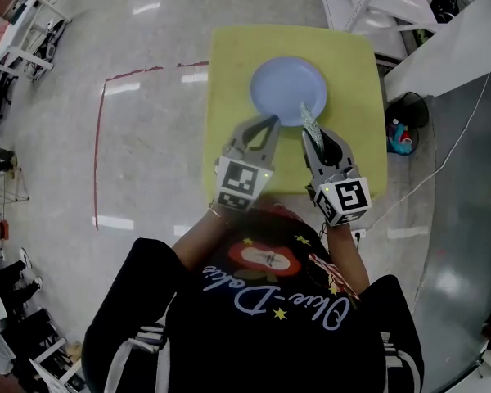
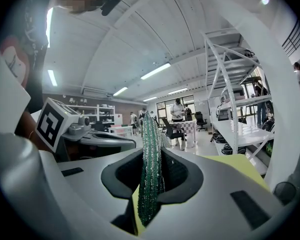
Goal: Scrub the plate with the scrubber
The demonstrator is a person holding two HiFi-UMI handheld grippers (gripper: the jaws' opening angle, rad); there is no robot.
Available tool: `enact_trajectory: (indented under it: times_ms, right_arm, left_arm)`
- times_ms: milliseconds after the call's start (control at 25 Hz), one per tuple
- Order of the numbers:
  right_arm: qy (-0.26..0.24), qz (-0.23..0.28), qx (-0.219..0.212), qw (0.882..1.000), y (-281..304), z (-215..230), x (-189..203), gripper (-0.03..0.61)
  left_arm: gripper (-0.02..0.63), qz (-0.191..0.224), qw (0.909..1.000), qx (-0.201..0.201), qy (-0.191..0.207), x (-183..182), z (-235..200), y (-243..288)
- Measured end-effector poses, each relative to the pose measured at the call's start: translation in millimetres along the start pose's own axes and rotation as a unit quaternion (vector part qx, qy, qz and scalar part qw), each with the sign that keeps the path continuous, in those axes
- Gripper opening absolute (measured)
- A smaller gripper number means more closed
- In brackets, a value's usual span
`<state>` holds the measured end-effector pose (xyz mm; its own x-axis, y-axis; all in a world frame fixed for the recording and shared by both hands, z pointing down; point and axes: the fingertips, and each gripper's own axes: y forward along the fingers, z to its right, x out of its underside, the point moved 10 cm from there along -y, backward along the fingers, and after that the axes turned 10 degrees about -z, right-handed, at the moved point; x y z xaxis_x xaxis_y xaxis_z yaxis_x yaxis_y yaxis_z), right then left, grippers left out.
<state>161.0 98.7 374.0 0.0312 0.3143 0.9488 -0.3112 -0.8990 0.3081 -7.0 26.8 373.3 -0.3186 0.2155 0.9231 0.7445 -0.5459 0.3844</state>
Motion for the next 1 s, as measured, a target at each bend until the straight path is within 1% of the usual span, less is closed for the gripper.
enact_trajectory:
  times_ms: [240, 720, 1000]
  right_arm:
    - [-0.005, 0.003, -0.002, 1.0, -3.4, -5.7, -0.9, 0.06]
    - [-0.007, 0.009, -0.001, 1.0, -1.3, -5.8, -3.0, 0.06]
    - [0.001, 0.03, 0.0, 1.0, -1.8, -5.3, -1.1, 0.06]
  left_arm:
    - [0.003, 0.005, 1.0, 0.001, -0.005, -3.0, 2.1, -8.0]
    - [0.002, 0.004, 1.0, 0.001, -0.006, -3.3, 0.2, -5.8]
    - [0.002, 0.009, 0.9999, 0.002, -0.003, -3.4, -1.7, -6.2]
